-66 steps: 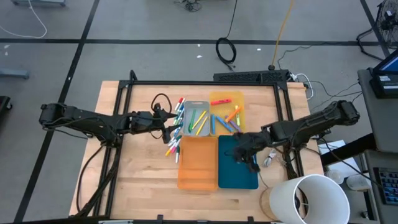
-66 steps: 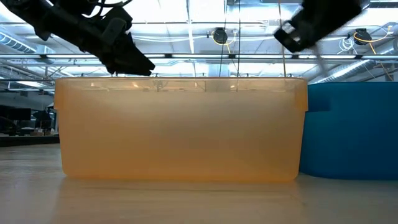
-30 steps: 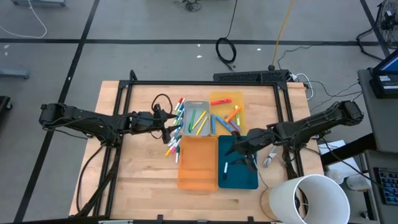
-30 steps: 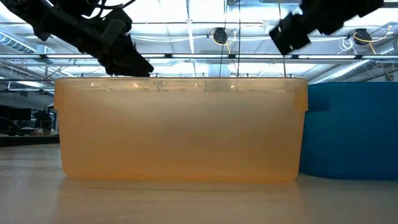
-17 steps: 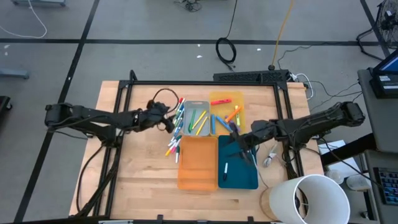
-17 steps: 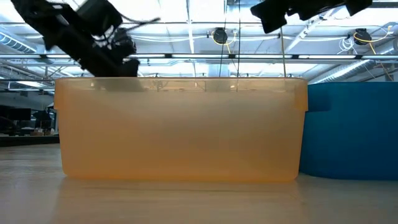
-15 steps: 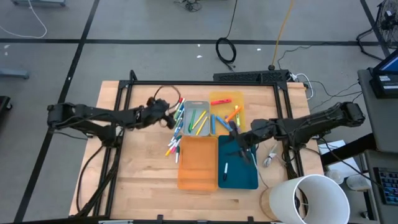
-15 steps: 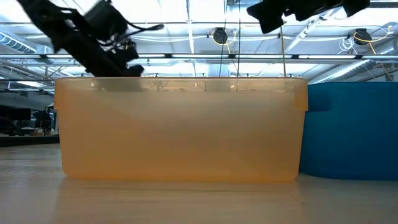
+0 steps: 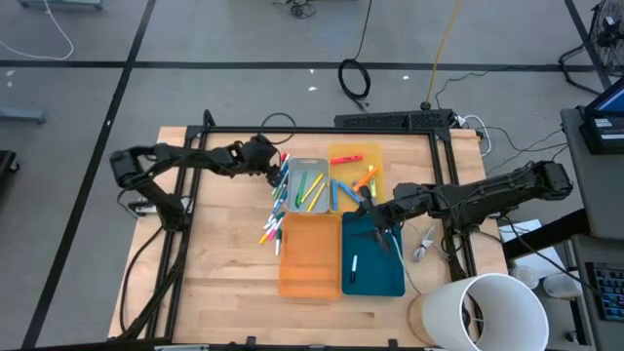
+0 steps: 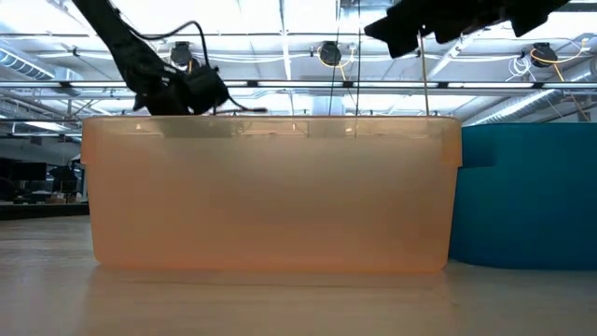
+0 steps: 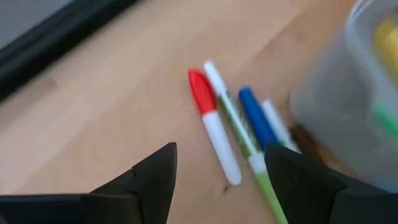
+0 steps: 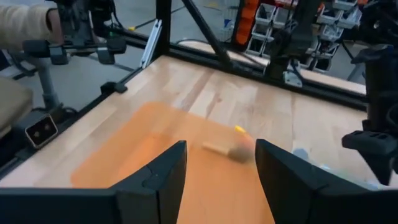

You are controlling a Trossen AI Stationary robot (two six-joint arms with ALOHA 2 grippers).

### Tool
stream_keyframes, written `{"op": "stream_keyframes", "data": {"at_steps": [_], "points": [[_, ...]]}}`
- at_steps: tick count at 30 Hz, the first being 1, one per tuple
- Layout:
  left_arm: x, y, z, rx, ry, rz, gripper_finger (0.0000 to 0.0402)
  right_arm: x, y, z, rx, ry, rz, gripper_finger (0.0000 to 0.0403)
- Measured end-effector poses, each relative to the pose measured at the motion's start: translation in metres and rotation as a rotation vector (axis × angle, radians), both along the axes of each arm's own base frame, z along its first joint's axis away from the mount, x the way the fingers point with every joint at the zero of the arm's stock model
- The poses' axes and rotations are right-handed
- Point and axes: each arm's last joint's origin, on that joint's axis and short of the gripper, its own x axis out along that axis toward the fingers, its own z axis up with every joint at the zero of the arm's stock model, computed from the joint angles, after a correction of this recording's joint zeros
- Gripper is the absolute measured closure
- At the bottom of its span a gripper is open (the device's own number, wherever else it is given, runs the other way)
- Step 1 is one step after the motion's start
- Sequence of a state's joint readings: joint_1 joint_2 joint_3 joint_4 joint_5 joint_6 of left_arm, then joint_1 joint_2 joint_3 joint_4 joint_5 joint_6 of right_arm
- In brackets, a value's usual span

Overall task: Pick & Place Markers
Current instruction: Put the white and red highlighter pen into the blue bin

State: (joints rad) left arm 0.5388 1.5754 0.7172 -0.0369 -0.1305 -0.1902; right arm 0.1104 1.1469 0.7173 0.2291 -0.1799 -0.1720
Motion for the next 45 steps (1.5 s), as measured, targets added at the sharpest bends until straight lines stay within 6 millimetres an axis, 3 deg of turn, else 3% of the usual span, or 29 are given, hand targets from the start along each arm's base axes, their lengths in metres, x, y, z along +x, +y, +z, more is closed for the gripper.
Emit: {"op": "stream_keyframes", "data": {"at_steps": [8, 19, 23, 29, 37, 45], "points": [[0.007, 0.006, -0.026, -0.007, 0.04, 0.0, 0.0156, -0.004, 0.0, -0.012, -0.001, -0.037, 0.001, 0.0227], [0.008, 0.007, -0.036, -0.023, 0.07, -0.005, 0.0165, -0.003, 0.0, -0.009, 0.004, -0.083, 0.002, 0.0231], [0.007, 0.005, -0.038, -0.054, 0.079, 0.007, 0.022, -0.003, 0.0, -0.009, 0.004, -0.082, 0.001, 0.0232], [0.001, 0.004, -0.04, -0.101, 0.13, 0.031, 0.0364, -0.003, 0.0, -0.01, 0.004, -0.081, 0.001, 0.0232], [-0.014, -0.004, -0.018, -0.088, 0.191, 0.023, 0.0364, -0.003, 0.0, -0.01, 0.003, -0.077, 0.0, 0.0232], [-0.035, -0.025, 0.036, 0.028, 0.167, 0.041, 0.0373, -0.003, -0.001, -0.01, 0.003, -0.077, -0.006, 0.0232]]}}
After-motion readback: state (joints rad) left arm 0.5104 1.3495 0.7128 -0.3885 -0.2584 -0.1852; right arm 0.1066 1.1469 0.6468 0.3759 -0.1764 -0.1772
